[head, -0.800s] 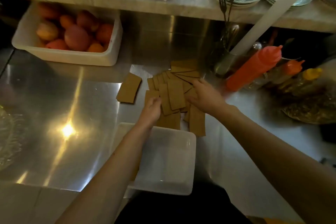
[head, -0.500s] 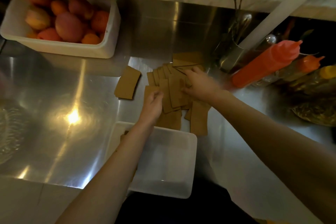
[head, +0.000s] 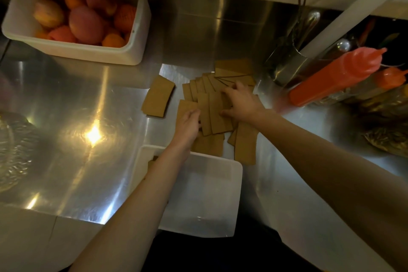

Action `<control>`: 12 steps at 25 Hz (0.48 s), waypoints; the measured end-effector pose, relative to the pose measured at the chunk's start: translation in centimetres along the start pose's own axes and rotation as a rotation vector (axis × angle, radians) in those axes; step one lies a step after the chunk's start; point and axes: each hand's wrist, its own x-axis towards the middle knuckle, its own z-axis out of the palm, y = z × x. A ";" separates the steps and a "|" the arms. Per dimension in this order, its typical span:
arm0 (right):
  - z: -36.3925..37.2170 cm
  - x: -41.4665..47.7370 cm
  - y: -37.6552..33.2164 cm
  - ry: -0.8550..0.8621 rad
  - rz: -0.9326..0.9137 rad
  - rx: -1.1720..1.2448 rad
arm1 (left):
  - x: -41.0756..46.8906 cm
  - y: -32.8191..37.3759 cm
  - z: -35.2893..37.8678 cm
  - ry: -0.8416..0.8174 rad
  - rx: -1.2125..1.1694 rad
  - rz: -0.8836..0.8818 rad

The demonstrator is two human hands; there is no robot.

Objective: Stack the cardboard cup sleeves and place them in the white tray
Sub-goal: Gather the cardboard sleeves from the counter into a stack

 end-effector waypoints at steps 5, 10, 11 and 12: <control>-0.1 -0.9 0.2 0.111 0.024 0.187 | 0.0 -0.3 -0.1 -0.001 -0.013 0.019; -2.1 -2.6 -0.2 0.042 0.045 0.614 | -0.5 -0.1 -0.1 0.028 0.012 0.073; -2.8 -2.9 -0.5 0.016 0.042 0.671 | -0.6 0.1 -0.2 0.029 -0.018 0.068; -3.4 -3.2 -0.8 -0.014 0.031 0.714 | -0.8 0.4 -0.3 0.013 -0.040 0.056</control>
